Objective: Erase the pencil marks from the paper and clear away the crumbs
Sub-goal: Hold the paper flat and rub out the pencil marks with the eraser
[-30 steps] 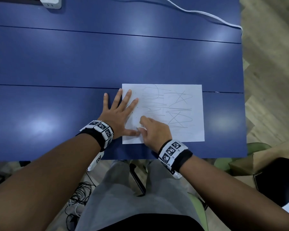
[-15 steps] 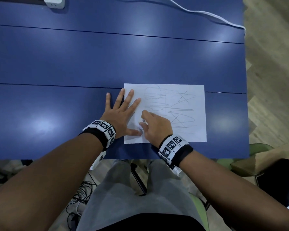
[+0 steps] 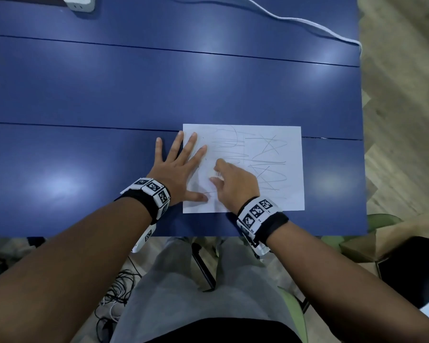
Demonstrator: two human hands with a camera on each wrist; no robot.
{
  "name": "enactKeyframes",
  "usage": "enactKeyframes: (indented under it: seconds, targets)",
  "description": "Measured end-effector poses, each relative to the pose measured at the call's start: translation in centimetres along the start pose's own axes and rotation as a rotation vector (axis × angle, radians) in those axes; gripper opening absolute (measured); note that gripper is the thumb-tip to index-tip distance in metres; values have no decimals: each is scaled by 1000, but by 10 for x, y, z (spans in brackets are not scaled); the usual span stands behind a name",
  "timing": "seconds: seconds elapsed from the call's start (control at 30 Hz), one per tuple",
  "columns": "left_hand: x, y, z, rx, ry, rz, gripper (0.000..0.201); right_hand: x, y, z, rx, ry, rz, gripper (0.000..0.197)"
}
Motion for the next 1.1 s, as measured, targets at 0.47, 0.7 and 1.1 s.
enactKeyframes:
  seconds: [0.47, 0.7, 1.1]
  targets:
    - [1, -1, 0, -5, 0, -3, 125, 11, -10, -8, 11, -75, 59, 17]
    - [2, -1, 0, -4, 6, -1, 125, -1, -4, 0, 13, -15, 5, 20]
    - [1, 0, 0, -19, 3, -7, 125, -5, -12, -2, 10, -23, 57, 17]
Point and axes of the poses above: each hand's wrist, its own x-axis away from the middle knuckle, its own z-axis out of the back of the hand, y = z × x, the point moved 3 cm from there along -x, towards the middle knuckle, and after that the axes turned 3 degrees about y, right-handed, at the moved point
